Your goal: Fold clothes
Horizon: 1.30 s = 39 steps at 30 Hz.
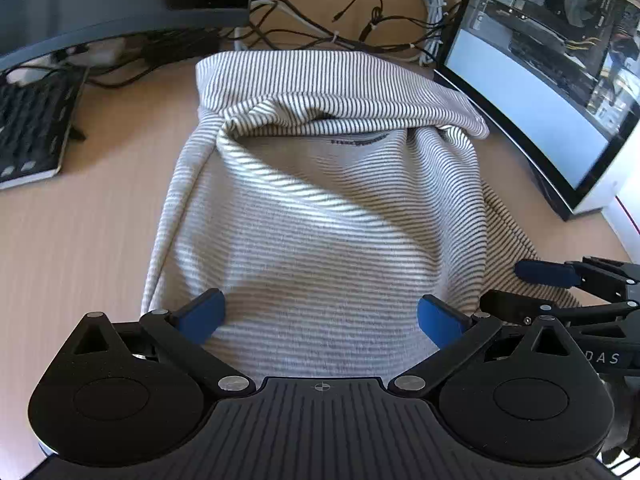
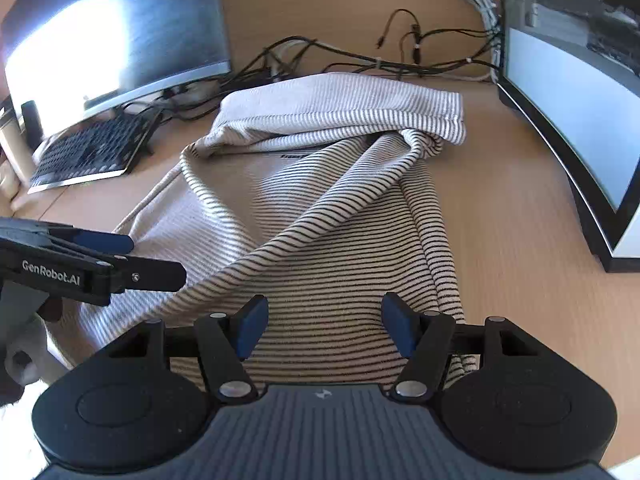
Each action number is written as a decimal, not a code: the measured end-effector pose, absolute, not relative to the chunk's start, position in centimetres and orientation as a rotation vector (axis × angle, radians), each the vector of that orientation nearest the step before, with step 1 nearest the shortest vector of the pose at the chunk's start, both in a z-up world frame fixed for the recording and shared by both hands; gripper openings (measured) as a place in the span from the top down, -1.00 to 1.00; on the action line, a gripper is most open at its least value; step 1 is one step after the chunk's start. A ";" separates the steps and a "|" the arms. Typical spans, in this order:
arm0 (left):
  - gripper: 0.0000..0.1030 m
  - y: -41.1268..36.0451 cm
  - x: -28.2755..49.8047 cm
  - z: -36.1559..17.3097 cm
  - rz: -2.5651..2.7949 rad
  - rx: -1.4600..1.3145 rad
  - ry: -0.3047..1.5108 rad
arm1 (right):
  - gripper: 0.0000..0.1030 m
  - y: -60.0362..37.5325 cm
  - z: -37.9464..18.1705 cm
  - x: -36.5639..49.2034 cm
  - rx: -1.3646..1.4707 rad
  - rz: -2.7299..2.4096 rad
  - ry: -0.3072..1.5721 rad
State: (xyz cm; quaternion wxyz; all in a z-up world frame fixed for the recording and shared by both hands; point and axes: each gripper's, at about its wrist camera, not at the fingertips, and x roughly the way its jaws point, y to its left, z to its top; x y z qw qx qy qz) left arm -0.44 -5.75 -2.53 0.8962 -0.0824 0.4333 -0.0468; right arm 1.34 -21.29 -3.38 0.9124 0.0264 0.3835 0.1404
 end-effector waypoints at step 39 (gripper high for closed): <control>-1.00 -11.9 2.2 3.5 -0.150 0.223 0.741 | 0.17 -23.8 0.2 12.1 0.189 0.111 0.712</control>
